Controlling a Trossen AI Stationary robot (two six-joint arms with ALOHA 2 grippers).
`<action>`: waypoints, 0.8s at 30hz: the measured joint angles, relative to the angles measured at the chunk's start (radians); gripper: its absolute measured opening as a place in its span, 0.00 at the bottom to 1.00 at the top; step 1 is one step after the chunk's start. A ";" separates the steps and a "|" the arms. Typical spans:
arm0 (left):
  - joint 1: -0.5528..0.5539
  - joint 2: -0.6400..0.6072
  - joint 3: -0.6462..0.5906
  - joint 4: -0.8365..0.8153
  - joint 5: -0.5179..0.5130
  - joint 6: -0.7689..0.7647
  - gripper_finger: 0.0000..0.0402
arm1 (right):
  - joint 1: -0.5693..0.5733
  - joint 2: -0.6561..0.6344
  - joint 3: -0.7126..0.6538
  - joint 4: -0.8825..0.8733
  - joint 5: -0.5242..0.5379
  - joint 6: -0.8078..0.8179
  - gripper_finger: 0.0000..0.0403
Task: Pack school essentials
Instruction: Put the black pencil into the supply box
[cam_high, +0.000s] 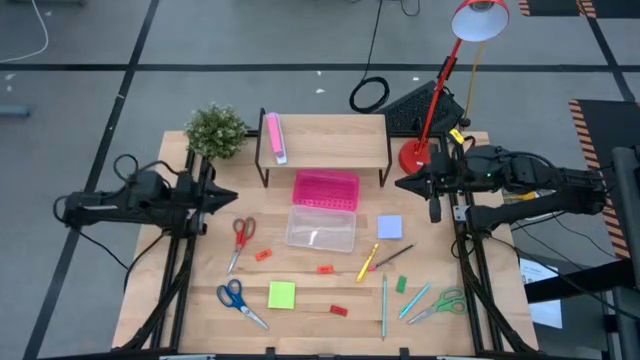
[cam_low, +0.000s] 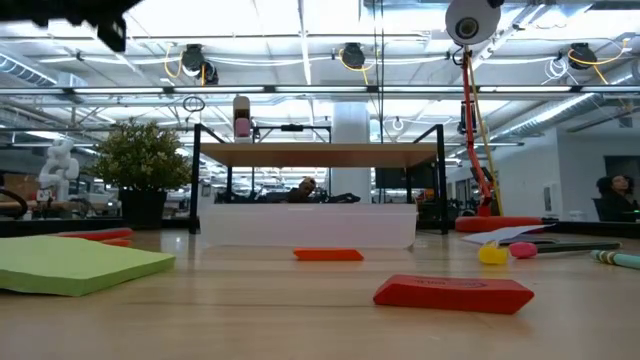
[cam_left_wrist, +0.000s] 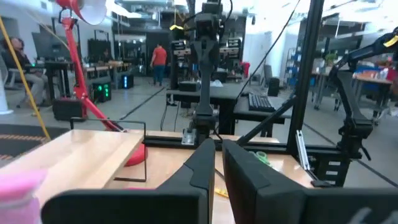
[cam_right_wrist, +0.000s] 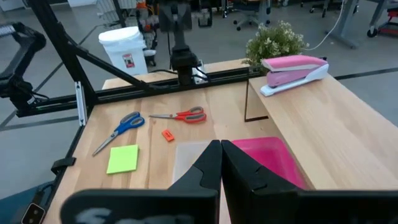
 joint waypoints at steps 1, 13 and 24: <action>0.000 0.032 0.047 -0.026 0.000 0.005 0.09 | 0.000 0.000 -0.004 -0.003 0.000 0.008 0.00; -0.001 0.469 0.641 -0.484 0.031 0.019 0.09 | 0.000 0.000 -0.098 -0.002 -0.001 0.041 0.00; -0.100 0.738 0.731 -0.608 -0.044 0.013 0.09 | 0.032 0.001 -0.214 -0.040 -0.134 0.039 0.00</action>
